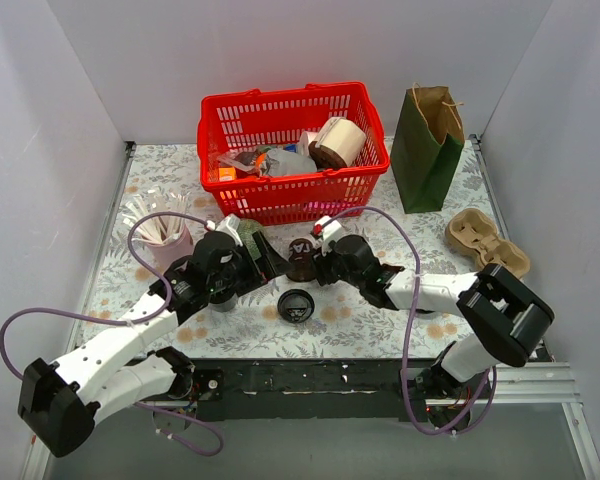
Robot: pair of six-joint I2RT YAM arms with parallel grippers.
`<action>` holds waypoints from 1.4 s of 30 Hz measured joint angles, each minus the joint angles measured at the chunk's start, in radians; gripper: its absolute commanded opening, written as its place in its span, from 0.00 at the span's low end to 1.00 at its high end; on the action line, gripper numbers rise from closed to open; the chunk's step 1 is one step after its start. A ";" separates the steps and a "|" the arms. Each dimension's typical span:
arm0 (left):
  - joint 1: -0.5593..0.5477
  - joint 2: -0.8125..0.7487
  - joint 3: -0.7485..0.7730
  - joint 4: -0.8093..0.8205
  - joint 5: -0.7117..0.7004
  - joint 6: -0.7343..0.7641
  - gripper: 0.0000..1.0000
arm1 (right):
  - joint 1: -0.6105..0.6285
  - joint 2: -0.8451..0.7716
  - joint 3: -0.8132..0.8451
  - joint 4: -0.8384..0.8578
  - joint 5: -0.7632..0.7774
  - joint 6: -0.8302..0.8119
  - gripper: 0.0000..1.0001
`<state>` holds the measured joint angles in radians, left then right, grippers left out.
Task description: Pack the takeout coffee
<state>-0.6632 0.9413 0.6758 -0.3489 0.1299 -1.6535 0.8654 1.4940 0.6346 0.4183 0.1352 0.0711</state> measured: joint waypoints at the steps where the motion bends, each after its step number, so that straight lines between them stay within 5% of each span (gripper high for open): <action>1: 0.000 -0.006 0.000 -0.006 -0.004 0.000 0.98 | 0.000 0.007 0.003 0.007 0.006 0.009 0.49; 6: 0.000 -0.047 -0.016 -0.026 -0.016 -0.001 0.98 | 0.000 0.049 0.023 0.056 0.018 0.051 0.21; 10: 0.000 -0.072 -0.030 -0.050 -0.023 -0.003 0.98 | 0.002 0.051 0.051 0.012 0.028 0.107 0.15; 17: 0.000 -0.093 -0.030 -0.062 -0.034 0.000 0.98 | 0.005 -0.021 0.290 -0.427 0.077 0.266 0.01; 26: 0.000 -0.099 -0.030 -0.075 -0.027 0.026 0.98 | -0.015 0.036 0.652 -1.023 0.052 0.367 0.05; 30: 0.000 -0.100 -0.030 -0.095 -0.010 0.043 0.98 | -0.049 0.090 0.672 -1.193 0.012 0.368 0.04; 36: 0.000 -0.099 -0.030 -0.128 -0.003 0.060 0.98 | -0.108 0.127 0.624 -1.266 -0.032 0.373 0.39; 42: 0.000 -0.098 -0.030 -0.130 0.002 0.061 0.98 | -0.114 0.103 0.620 -1.272 -0.023 0.378 0.47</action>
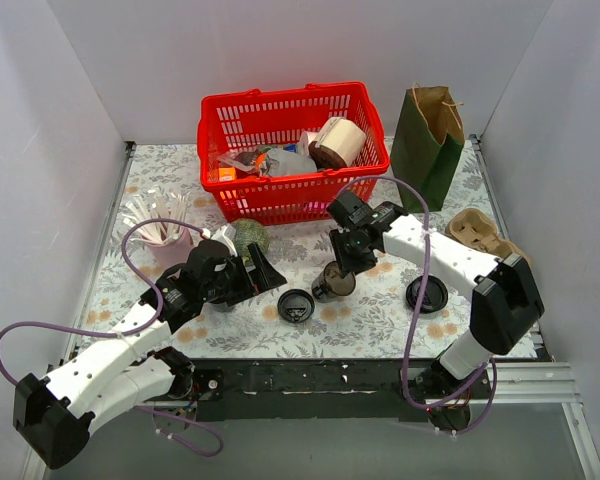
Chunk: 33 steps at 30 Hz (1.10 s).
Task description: Pack the takeout coffee
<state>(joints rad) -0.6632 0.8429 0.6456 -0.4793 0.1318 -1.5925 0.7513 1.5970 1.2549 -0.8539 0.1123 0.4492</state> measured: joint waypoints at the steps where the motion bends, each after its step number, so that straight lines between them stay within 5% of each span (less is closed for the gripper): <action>1: 0.000 0.000 0.000 0.000 0.000 0.000 0.98 | 0.001 -0.015 0.000 0.002 0.004 0.000 0.47; 10: 0.000 0.005 0.000 0.001 0.002 0.000 0.98 | 0.002 -0.134 0.005 0.085 -0.051 -0.026 0.54; 17: 0.000 0.012 0.000 0.001 0.003 0.000 0.98 | 0.019 -0.121 -0.082 0.153 -0.091 -0.027 0.80; 20: 0.000 0.014 0.000 0.001 0.007 0.000 0.98 | 0.008 -0.188 -0.143 0.174 -0.035 -0.006 0.83; 26: 0.000 0.024 0.000 0.009 0.015 0.000 0.98 | -0.173 -0.428 -0.304 0.251 -0.031 0.016 0.81; 33: 0.000 0.041 0.000 0.013 0.019 -0.001 0.98 | -0.272 -0.467 -0.478 0.326 -0.163 0.050 0.69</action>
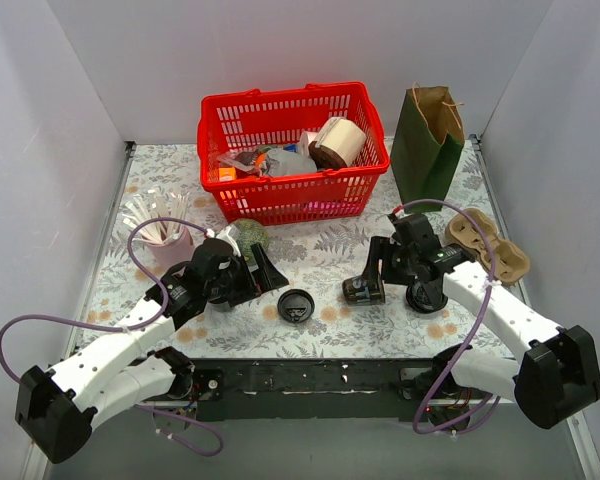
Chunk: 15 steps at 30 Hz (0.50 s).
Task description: Pack the takeout coffee
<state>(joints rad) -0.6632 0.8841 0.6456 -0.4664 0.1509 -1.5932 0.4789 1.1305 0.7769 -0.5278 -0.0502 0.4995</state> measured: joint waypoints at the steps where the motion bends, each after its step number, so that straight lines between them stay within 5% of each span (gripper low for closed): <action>1: 0.000 0.002 0.000 0.000 0.000 0.000 0.98 | 0.000 0.002 -0.013 0.007 -0.014 0.010 0.67; 7: 0.000 0.006 0.000 0.004 0.003 -0.004 0.98 | 0.001 0.003 -0.081 0.076 -0.055 0.082 0.22; 8: 0.000 0.006 0.000 0.004 0.003 -0.004 0.98 | 0.001 0.001 -0.090 0.094 -0.067 0.102 0.02; 15: 0.000 0.006 0.000 0.004 0.004 -0.004 0.98 | 0.003 -0.052 -0.068 0.167 -0.075 0.116 0.01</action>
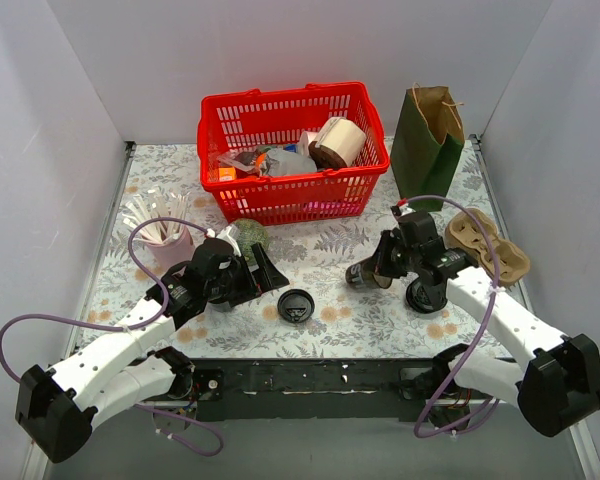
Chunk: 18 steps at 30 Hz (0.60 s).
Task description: Pack the takeout coffee
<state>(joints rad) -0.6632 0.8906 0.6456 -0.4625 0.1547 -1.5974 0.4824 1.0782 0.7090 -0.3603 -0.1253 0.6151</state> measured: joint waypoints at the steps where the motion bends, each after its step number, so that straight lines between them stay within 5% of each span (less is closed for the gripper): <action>1: 0.000 0.000 0.000 0.000 0.000 0.000 0.98 | 0.000 0.008 0.020 -0.011 0.011 -0.019 0.01; 11: 0.000 -0.006 0.000 -0.002 -0.003 0.000 0.98 | 0.148 0.267 0.430 -0.276 0.306 -0.221 0.01; 18: 0.000 -0.033 0.000 -0.010 -0.019 -0.016 0.98 | 0.214 0.443 0.493 -0.418 0.463 -0.241 0.07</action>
<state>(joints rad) -0.6632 0.8574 0.6456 -0.4721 0.1352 -1.6138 0.6968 1.5215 1.2018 -0.7780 0.3378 0.3744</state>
